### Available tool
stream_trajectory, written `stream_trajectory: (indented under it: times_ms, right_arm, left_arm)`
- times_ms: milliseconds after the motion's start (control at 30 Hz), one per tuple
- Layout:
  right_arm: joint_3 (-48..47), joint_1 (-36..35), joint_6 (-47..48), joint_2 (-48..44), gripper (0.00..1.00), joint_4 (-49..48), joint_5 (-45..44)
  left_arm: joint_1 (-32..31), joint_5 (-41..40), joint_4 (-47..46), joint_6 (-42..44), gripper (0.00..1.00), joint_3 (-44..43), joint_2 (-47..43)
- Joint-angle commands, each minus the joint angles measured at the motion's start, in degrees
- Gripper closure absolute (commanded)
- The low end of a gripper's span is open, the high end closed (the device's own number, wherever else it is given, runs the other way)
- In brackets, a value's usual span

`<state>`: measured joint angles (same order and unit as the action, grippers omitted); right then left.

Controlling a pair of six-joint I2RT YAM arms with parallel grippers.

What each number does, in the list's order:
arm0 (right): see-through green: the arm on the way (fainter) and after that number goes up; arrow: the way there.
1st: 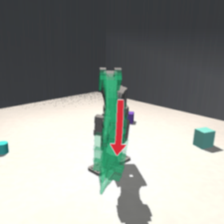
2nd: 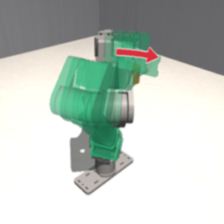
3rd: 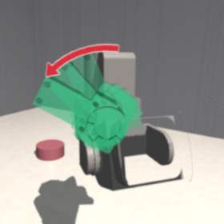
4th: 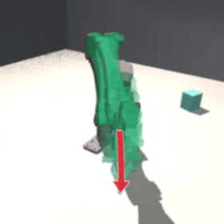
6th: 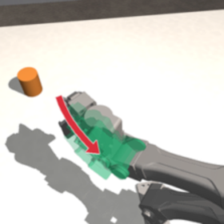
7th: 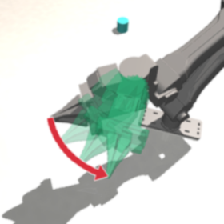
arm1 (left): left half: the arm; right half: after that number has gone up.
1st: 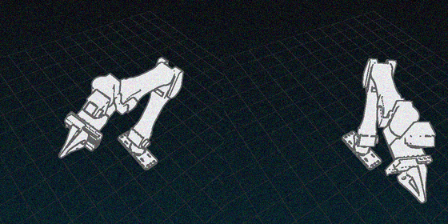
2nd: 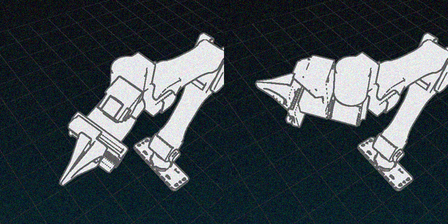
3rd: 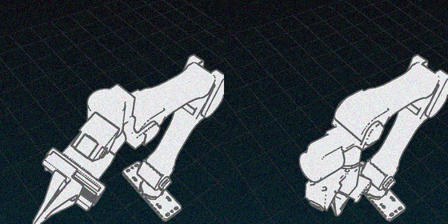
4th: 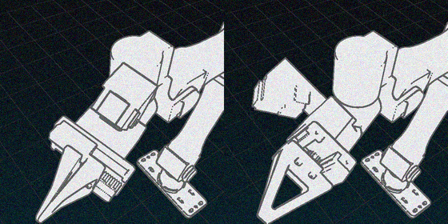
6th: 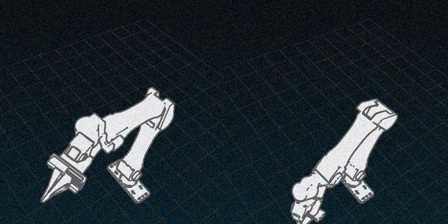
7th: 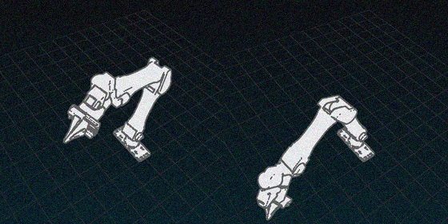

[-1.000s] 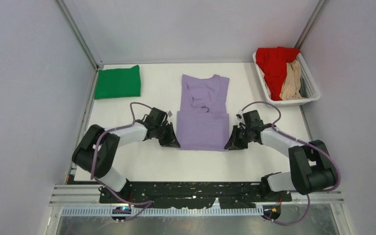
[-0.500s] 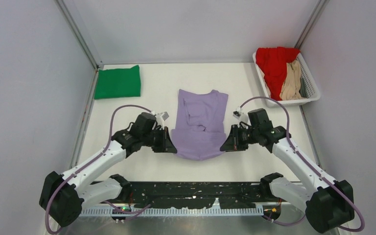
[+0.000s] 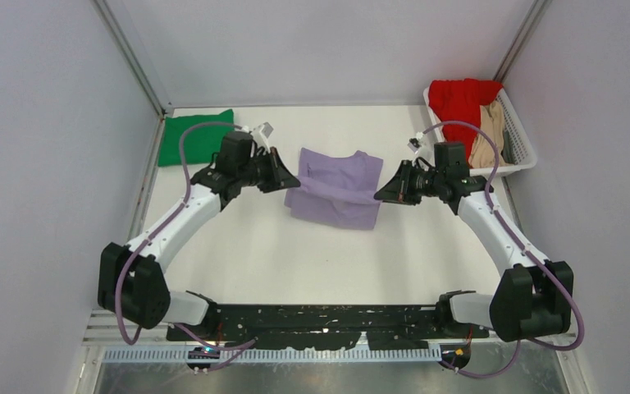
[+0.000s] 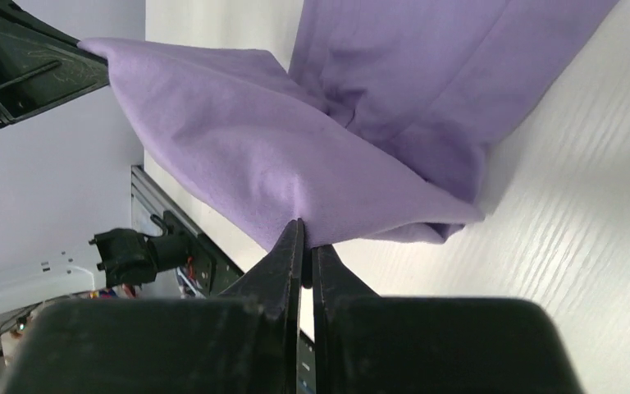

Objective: Fold and stack the t-shirts
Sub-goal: Fold the long partially folded tshirt into a neat square

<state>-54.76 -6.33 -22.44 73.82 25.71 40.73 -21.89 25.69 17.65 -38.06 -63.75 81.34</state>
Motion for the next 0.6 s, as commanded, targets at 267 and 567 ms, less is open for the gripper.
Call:
stream_trajectory:
  times_ms: [267, 567]
  right_arm:
    - [-14.3, 5.5, -3.1, 18.8, 0.95, -12.1, 2.1]
    - [-20.9, 7.8, -6.7, 30.3, 0.95, -18.0, 0.5]
  left_arm:
    - [6.2, 11.7, -9.7, -4.5, 1.00, -21.6, 24.1]
    - [7.2, 11.7, -4.2, -6.1, 1.00, -37.9, 40.0]
